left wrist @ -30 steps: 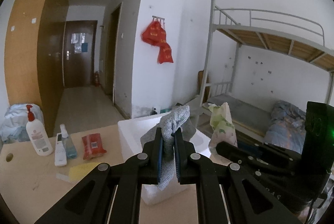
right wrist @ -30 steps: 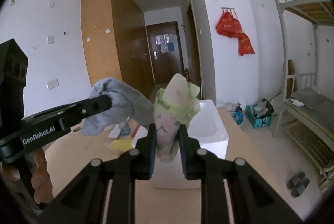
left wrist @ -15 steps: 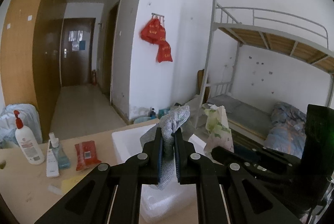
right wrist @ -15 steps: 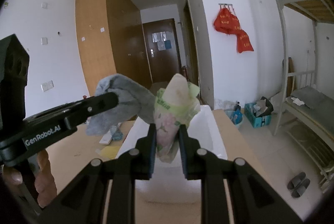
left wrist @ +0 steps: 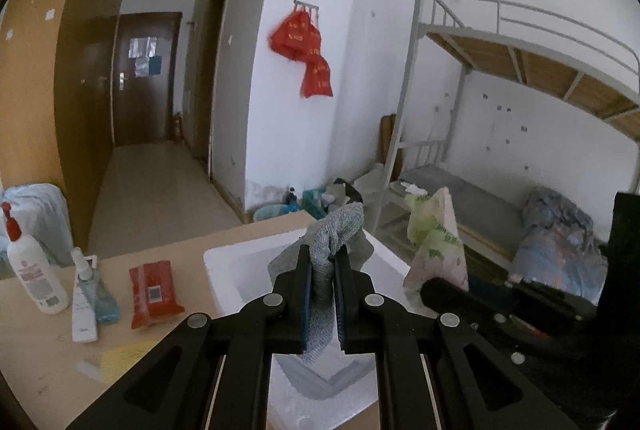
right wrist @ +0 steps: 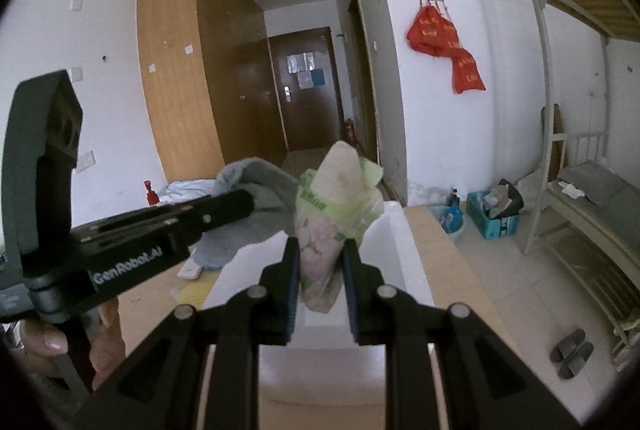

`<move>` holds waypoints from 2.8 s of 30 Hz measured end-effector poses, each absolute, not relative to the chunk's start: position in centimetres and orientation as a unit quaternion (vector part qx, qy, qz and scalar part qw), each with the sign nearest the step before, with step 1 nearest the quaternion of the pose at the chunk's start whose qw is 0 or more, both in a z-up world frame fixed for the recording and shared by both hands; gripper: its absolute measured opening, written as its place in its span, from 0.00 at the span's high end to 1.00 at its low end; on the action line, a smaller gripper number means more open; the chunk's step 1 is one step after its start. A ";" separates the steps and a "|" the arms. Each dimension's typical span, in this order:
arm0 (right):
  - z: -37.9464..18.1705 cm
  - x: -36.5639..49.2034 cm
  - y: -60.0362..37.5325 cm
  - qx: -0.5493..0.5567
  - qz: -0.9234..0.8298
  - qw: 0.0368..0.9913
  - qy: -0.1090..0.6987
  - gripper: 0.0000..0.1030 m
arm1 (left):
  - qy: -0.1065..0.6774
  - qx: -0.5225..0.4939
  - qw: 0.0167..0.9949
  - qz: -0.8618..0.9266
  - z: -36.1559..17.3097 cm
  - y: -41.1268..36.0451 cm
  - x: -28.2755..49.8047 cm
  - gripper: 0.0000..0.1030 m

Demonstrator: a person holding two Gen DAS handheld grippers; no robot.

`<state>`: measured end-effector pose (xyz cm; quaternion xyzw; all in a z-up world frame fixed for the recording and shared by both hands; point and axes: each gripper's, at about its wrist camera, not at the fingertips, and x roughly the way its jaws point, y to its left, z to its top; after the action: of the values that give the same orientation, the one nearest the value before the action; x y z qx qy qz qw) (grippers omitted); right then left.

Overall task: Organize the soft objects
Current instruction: 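Lower both tools into the foam box and open them to drop the items, then withdraw both tools from the box back over the table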

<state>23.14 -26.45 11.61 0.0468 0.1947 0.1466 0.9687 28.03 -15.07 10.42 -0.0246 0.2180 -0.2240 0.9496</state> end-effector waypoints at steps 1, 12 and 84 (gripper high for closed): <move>11.6 23.1 -26.5 0.047 0.146 0.969 0.195 0.77 | 0.219 -0.019 0.949 -0.225 10.3 -15.3 28.2 0.90; 12.1 22.2 -26.6 0.052 0.135 0.972 0.187 0.77 | 0.219 -0.020 0.952 -0.213 10.0 -15.4 28.7 0.22; 12.7 16.7 -24.0 0.047 0.146 0.977 0.151 0.00 | 0.133 -0.031 0.984 -0.115 14.2 -7.2 15.6 0.00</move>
<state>16.68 -24.04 12.70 0.0471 0.1512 0.1460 0.9765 15.65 -7.20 14.23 -0.0305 0.1329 -0.1154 0.9839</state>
